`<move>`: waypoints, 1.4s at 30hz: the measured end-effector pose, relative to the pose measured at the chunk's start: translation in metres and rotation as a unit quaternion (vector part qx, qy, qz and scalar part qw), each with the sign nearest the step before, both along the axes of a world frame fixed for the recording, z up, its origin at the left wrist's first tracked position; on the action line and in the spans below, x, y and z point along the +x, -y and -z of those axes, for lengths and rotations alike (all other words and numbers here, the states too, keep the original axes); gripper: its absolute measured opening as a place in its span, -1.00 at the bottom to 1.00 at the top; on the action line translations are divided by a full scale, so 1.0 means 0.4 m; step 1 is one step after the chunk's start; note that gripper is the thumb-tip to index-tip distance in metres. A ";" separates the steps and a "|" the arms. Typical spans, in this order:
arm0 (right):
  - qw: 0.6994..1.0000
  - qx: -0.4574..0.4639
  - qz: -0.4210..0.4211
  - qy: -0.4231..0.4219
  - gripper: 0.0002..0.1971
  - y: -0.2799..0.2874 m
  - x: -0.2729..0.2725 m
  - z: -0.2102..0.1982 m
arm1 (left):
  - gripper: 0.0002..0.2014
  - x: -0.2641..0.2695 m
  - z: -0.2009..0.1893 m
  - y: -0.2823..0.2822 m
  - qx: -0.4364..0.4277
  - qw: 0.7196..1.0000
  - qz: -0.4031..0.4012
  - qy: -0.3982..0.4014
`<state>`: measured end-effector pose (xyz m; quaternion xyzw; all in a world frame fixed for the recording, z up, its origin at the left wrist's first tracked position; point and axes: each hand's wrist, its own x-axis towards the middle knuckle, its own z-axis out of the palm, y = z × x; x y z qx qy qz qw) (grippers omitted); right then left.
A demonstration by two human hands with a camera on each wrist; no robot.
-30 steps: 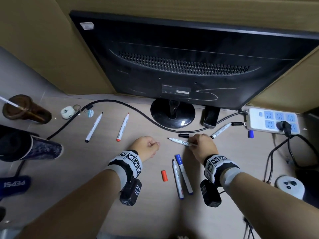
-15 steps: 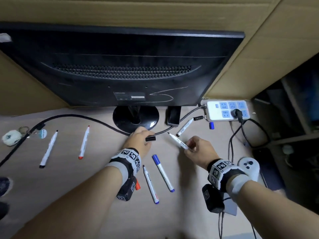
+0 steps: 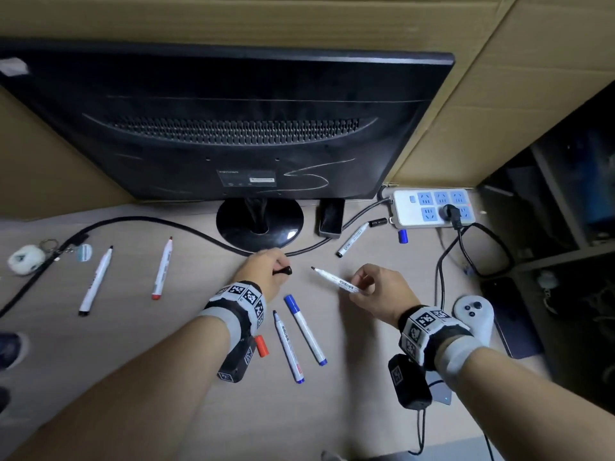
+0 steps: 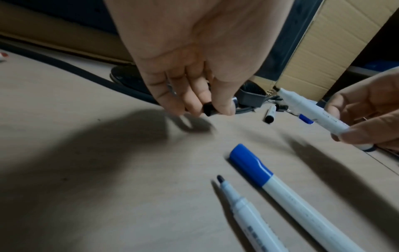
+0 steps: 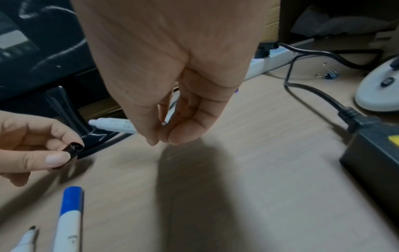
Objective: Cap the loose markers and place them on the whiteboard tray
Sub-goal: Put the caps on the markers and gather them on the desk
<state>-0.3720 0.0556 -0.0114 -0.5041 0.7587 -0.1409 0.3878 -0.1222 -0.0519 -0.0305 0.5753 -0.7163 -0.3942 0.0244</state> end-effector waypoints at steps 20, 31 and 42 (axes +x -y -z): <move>0.980 -0.063 -0.185 0.040 -0.89 0.051 0.187 -0.162 | -0.82 0.239 -0.222 -0.086 0.126 0.915 -0.307 -0.229; 0.976 -0.079 -0.202 0.020 -0.90 0.032 0.210 -0.190 | -0.83 0.250 -0.256 -0.132 0.131 0.917 -0.270 -0.263; 0.975 -0.081 -0.206 0.015 -0.89 0.028 0.206 -0.192 | -0.85 0.233 -0.256 -0.162 0.129 0.927 -0.198 -0.291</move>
